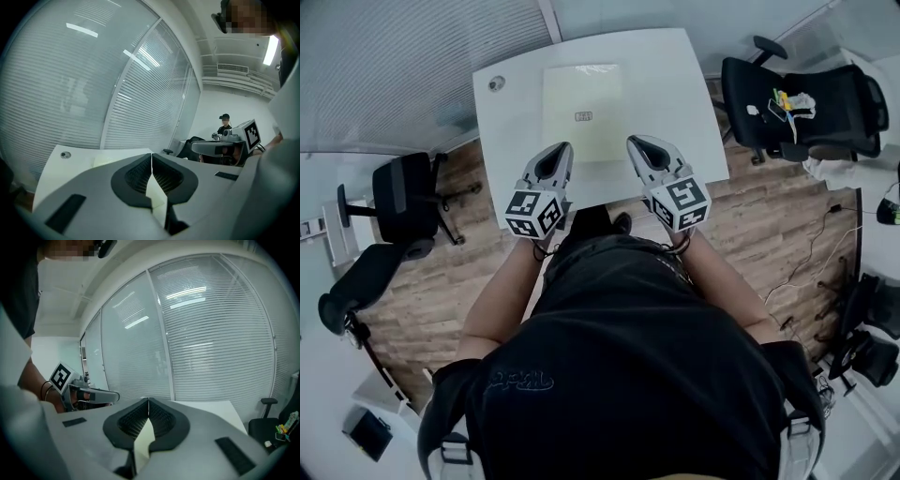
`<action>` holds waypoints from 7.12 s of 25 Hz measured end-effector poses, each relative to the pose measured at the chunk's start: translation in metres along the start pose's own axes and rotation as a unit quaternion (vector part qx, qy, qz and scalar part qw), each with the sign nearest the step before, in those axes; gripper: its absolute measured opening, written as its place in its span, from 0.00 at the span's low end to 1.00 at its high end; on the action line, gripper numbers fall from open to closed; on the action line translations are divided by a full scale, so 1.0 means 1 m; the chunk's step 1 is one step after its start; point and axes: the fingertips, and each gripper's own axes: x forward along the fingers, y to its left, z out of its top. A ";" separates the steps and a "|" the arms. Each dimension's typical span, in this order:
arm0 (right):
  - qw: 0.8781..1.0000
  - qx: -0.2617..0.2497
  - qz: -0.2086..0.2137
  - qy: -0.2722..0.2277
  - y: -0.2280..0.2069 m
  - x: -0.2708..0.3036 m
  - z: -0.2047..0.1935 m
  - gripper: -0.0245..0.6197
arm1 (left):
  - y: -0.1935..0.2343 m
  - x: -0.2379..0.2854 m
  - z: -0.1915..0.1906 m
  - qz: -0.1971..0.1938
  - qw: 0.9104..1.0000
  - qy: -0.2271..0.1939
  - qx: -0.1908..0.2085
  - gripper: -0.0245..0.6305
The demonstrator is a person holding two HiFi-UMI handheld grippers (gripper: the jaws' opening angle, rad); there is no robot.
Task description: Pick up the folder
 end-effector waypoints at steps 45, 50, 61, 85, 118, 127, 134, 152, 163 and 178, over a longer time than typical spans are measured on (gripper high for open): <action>0.922 0.287 0.042 0.257 -0.117 0.164 -0.217 0.51 | 0.196 0.136 -0.155 -0.026 0.946 0.264 -0.189 0.59; 0.907 0.327 0.093 0.249 -0.113 0.168 -0.225 0.53 | 0.198 0.137 -0.162 -0.033 0.941 0.269 -0.204 0.60; 0.893 0.350 0.123 0.256 -0.113 0.172 -0.228 0.55 | 0.204 0.135 -0.169 -0.051 0.935 0.261 -0.233 0.60; 0.941 0.256 0.109 0.195 -0.073 0.069 -0.158 0.55 | 0.098 0.062 -0.122 -0.034 0.965 0.177 -0.189 0.60; 0.974 0.156 0.110 0.124 0.112 -0.041 -0.110 0.55 | 0.033 -0.155 -0.104 -0.045 0.987 0.095 -0.124 0.60; 0.977 0.159 0.094 0.111 0.177 -0.067 -0.120 0.55 | 0.030 -0.217 -0.116 -0.060 0.987 0.093 -0.116 0.59; 0.979 0.160 0.078 0.099 0.228 -0.099 -0.133 0.55 | 0.017 -0.269 -0.131 -0.074 0.987 0.089 -0.109 0.59; 0.979 0.143 0.100 0.107 0.239 -0.175 -0.143 0.55 | -0.058 -0.304 -0.155 -0.054 0.989 0.058 -0.126 0.59; 0.977 0.128 0.137 0.104 0.235 -0.285 -0.178 0.55 | -0.169 -0.335 -0.208 -0.022 0.991 0.040 -0.128 0.59; 0.970 0.133 0.165 0.120 0.252 -0.324 -0.193 0.55 | -0.208 -0.368 -0.231 0.012 0.988 0.032 -0.147 0.59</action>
